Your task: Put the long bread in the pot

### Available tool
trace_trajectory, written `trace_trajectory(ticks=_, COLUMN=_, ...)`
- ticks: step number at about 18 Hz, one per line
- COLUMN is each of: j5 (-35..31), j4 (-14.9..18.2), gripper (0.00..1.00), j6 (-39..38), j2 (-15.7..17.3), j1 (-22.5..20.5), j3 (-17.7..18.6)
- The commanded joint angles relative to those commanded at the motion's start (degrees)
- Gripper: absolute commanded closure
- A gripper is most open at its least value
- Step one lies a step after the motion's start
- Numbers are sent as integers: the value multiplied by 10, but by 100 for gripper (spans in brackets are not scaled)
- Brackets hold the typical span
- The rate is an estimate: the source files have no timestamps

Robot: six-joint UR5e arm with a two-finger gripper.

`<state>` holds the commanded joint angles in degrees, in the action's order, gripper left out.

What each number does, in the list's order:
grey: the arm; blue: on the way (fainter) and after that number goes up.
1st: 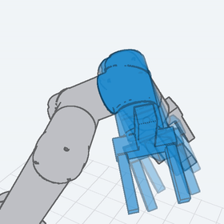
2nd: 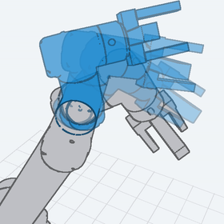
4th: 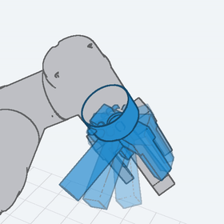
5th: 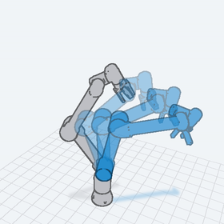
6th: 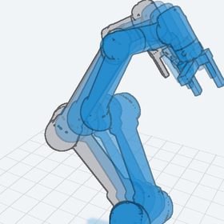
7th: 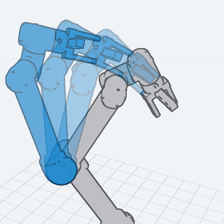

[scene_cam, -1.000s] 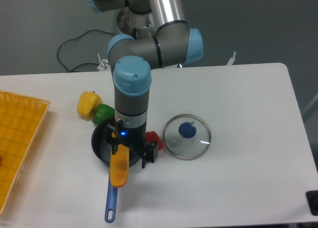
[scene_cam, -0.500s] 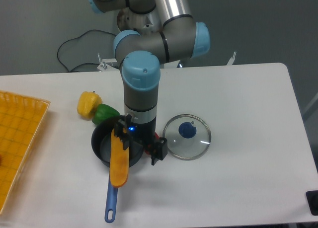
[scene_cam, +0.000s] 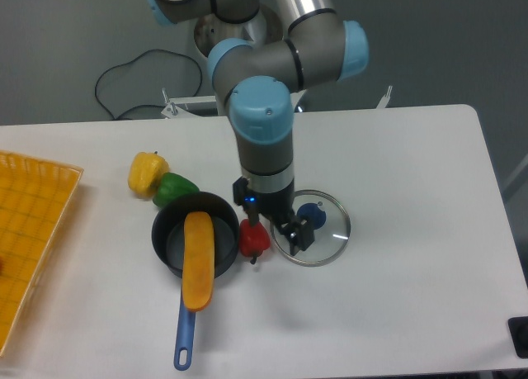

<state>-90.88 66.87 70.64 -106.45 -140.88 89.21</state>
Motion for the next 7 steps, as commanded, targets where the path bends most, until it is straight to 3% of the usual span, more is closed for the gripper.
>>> trace_trajectory(ticks=7, j5=-8, j4=11, gripper=0, j6=30, j2=6, j1=-22, j3=4)
